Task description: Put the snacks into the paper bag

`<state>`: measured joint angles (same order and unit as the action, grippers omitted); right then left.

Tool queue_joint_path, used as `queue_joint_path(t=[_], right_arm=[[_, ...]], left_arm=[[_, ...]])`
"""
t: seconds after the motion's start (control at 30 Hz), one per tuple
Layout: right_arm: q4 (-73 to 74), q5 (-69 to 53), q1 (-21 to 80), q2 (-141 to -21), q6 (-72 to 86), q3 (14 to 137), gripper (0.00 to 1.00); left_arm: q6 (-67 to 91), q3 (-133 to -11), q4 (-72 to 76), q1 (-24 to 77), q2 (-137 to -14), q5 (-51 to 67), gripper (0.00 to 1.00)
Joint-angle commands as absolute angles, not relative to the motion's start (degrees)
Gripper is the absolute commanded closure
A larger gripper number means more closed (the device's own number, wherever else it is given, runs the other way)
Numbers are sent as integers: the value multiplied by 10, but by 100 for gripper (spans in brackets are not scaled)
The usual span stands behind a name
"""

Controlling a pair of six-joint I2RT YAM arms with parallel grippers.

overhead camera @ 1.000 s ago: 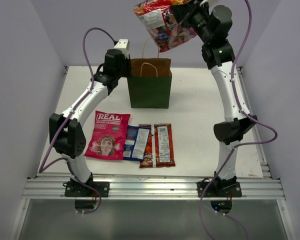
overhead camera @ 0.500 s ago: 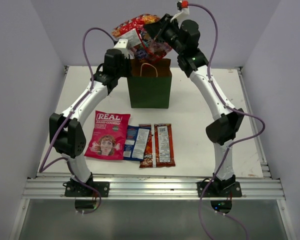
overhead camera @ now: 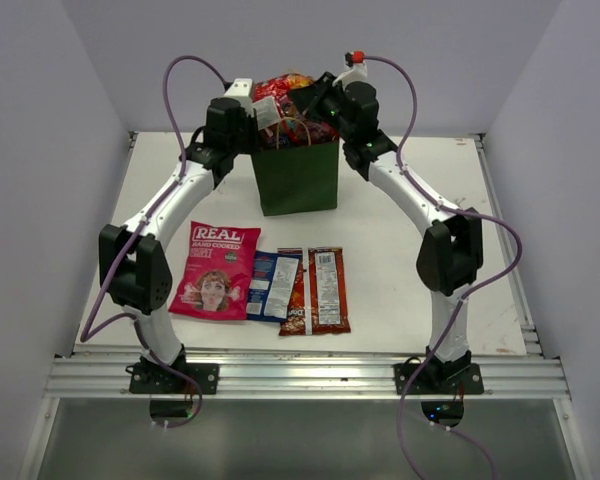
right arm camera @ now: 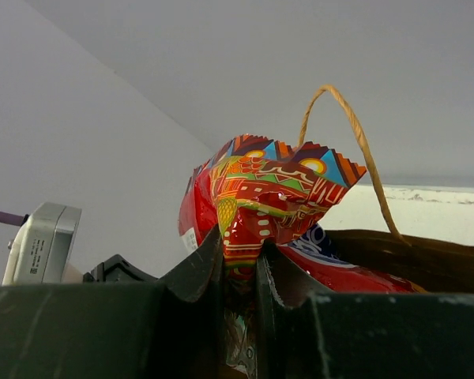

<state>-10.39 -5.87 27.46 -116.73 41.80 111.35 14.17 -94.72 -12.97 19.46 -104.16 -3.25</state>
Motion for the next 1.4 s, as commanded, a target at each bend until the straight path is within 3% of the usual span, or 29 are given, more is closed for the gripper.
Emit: queue_joint_path(t=[0.0,0.3,0.33,0.37,0.43,0.47,0.53,0.57,0.6,0.67,1.03,1.37], right_arm=[[-236,-58,286,-1101,456,1111,100],[-238,-47,291,-1078,447,1031,100],[-241,-47,291,-1074,442,1023,96],[-242,-50,291,-1071,439,1016,79],[-223,-54,291,-1064,421,1019,59],[-215,-59,292,-1062,413,1026,41],[-194,-66,291,-1050,390,1043,31],[-186,-67,291,-1045,380,1048,22],[-181,-69,291,-1039,371,1056,7],[-160,-69,292,-1020,343,1066,1],[23,44,291,-898,172,1059,1],[42,62,291,-830,149,920,1]], left_arm=[[143,-957,-142,198,-1048,-16,100],[142,-957,-141,199,-1049,-14,100],[142,-957,-142,198,-1049,-14,100],[142,-956,-142,198,-1049,-12,100],[143,-956,-142,198,-1049,-11,100],[144,-956,-142,198,-1049,-11,100],[144,-955,-141,198,-1049,-11,100],[144,-955,-141,198,-1049,-11,100],[144,-954,-140,198,-1049,-11,100],[145,-952,-138,198,-1049,-11,100],[148,-944,-133,198,-1046,-9,100],[148,-940,-134,198,-1041,-10,100]])
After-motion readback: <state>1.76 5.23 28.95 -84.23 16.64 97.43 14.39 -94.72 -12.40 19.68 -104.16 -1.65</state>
